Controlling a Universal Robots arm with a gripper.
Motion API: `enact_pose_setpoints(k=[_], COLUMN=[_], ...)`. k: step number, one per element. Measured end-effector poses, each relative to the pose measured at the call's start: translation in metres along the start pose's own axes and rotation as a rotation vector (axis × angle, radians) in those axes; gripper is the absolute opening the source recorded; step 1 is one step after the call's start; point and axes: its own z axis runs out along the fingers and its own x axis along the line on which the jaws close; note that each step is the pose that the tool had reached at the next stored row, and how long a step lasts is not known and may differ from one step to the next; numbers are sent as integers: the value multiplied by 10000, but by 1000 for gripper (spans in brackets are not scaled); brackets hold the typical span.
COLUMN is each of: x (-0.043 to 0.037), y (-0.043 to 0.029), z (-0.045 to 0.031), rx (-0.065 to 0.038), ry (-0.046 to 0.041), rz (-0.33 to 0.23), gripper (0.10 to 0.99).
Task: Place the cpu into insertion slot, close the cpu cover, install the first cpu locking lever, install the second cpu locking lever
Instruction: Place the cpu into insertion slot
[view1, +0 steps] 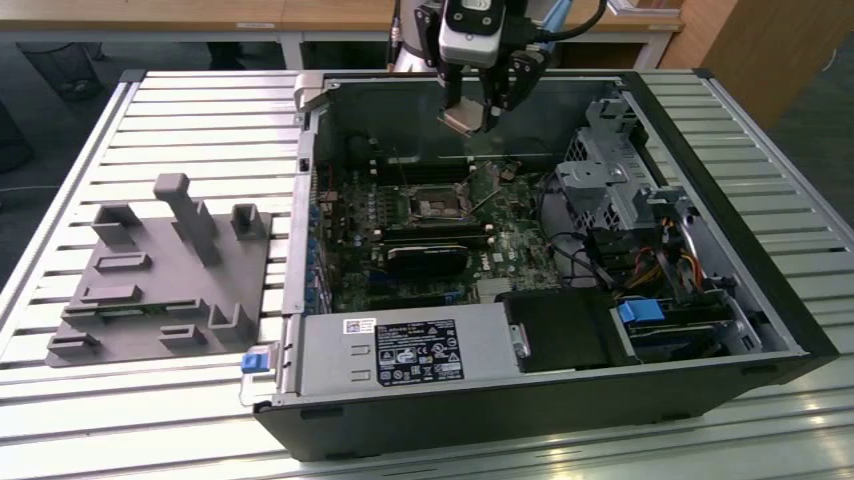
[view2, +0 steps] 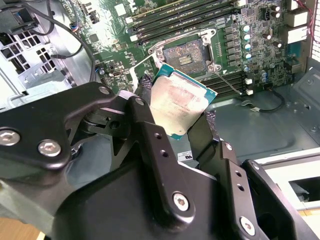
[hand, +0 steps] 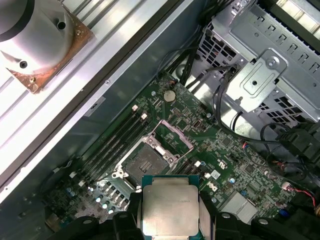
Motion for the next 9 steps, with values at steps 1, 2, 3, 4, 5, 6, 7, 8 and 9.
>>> enact_pose_setpoints(k=[1, 2, 3, 4, 5, 6, 7, 8, 9], x=[0, 0, 0, 0, 0, 0, 0, 0, 0], y=[0, 0, -1, -1, -1, -1, -1, -1, -2], z=[2, 4, 6, 8, 10, 12, 14, 15, 18], rx=[0, 0, 0, 0, 0, 0, 0, 0, 0], ry=[0, 0, 0, 0, -1, 0, 0, -1, -1], rz=[0, 2, 3, 3, 4, 4, 6, 6, 6], gripper=[537, 537, 537, 537, 537, 537, 537, 537, 537])
